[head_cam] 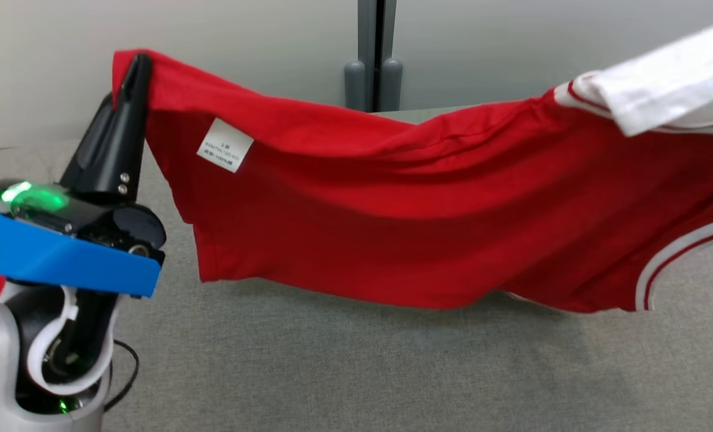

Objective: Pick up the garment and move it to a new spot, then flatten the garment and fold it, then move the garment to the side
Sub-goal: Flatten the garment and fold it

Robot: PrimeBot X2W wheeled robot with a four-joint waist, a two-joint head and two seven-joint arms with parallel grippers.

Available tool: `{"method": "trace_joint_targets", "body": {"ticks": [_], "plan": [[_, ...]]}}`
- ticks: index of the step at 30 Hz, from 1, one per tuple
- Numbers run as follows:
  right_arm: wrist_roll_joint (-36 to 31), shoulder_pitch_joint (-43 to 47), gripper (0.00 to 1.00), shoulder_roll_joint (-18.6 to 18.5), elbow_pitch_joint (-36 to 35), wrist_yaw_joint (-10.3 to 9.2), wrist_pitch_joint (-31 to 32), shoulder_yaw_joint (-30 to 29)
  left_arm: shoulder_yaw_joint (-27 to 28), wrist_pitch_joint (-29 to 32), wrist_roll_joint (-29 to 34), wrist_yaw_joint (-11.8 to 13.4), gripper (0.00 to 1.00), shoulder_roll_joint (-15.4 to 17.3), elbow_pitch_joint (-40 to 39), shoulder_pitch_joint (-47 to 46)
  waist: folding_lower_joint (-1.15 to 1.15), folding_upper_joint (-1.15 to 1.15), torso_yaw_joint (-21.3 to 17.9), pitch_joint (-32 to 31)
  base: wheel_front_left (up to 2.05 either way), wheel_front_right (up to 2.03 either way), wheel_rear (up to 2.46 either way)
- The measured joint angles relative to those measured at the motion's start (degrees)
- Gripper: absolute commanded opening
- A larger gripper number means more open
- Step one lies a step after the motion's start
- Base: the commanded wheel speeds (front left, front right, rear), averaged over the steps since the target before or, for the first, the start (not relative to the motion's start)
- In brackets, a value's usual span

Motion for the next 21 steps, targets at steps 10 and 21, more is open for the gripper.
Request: {"method": "trace_joint_targets", "body": {"ticks": [10,21], "plan": [[2.0,-22.1,0.00,-1.7,27.0,-0.01,2.5,3.1,-0.6,7.5,1.4,2.5,0.00,3.9,9.8,-15.0,0.01,0.00,-0.8,8.5,0.00,0.00,0.00],[-5.0,-56.5,0.00,-3.4,50.4,-0.01,-14.3,8.8,-1.1,-1.2,7.6,0.0,0.00,2.0,30.7,-44.3,0.02,0.00,-2.0,22.3,0.00,0.00,0.00]]}}
